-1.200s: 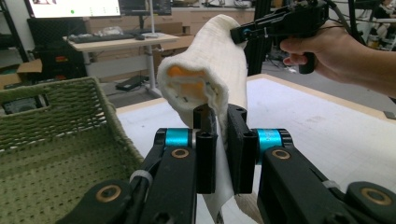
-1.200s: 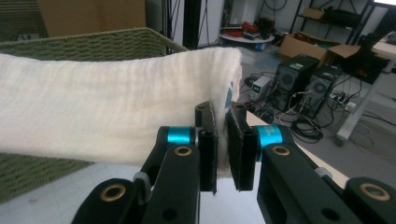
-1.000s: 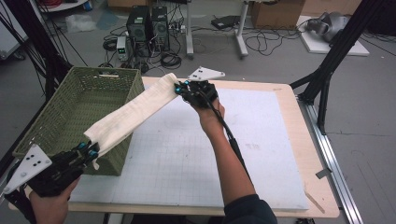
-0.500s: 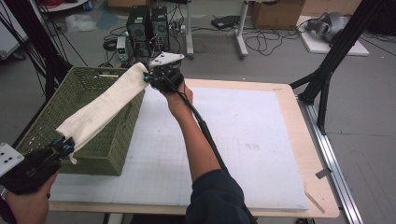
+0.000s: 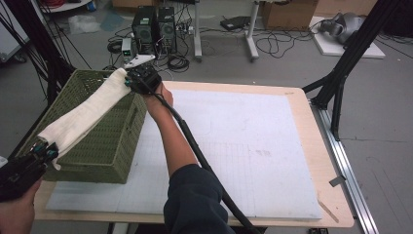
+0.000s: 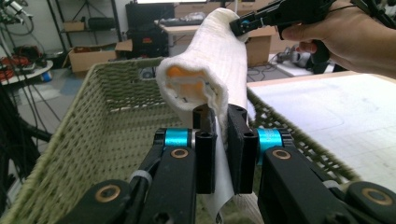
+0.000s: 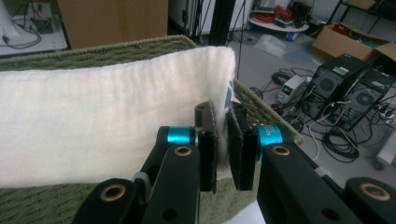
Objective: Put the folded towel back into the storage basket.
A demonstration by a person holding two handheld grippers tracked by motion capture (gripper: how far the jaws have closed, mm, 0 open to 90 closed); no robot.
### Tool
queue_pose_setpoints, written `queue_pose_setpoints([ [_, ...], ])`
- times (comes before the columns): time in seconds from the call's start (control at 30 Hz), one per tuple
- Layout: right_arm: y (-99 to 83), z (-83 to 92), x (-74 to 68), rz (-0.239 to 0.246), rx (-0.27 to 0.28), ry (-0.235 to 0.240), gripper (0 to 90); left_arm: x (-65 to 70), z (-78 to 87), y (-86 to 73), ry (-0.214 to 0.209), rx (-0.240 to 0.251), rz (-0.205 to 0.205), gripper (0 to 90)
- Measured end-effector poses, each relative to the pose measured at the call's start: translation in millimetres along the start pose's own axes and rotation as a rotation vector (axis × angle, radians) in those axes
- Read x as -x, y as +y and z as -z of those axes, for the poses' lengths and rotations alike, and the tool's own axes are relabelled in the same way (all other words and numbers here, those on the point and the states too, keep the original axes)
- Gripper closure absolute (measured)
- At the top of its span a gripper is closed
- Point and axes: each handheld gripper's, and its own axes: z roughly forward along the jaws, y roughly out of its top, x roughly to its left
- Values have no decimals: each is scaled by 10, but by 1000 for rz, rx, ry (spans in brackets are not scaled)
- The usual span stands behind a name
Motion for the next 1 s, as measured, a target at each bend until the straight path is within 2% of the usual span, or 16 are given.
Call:
queue_pose_setpoints([
  [0.2, 19, -167, -51, -14, -6, 2, 829, -111, -44, -29, 26, -27, 13, 816],
  [0.23, 24, -188, -59, -14, -6, 2, 825, -138, -71, -40, 38, -47, 17, 809],
  [0.27, 29, -212, -73, -20, -11, 2, 804, -157, -95, -47, 48, -66, 18, 774],
  [0.3, 30, -229, -78, -19, -15, -2, 757, -188, -135, -60, 78, -87, 17, 695],
  [0.33, 30, -249, -86, -25, -29, -14, 677, -209, -153, -68, 105, -92, 25, 542],
  [0.37, 28, -253, -92, -24, -31, -28, 635, -225, -149, -70, 116, -81, 31, 444],
  [0.47, 27, -222, -89, -21, -29, -26, 589, -219, -96, -43, 132, -47, 17, 377],
  [0.6, 31, -95, -57, -11, -23, -28, 556, -178, -30, 29, 107, -10, 7, 380],
  [0.73, 20, 110, 2, -9, -8, -23, 527, -100, -15, 77, 59, 23, 11, 375],
  [0.87, -38, 431, 109, -34, 21, -4, 488, -13, -59, 108, -24, 62, 63, 326],
  [0.93, -85, 572, 157, -56, 34, 3, 461, 47, -121, 121, -68, 76, 110, 267],
  [1.0, -156, 756, 217, -78, 32, 19, 413, 109, -180, 133, -72, 73, 133, 162],
])
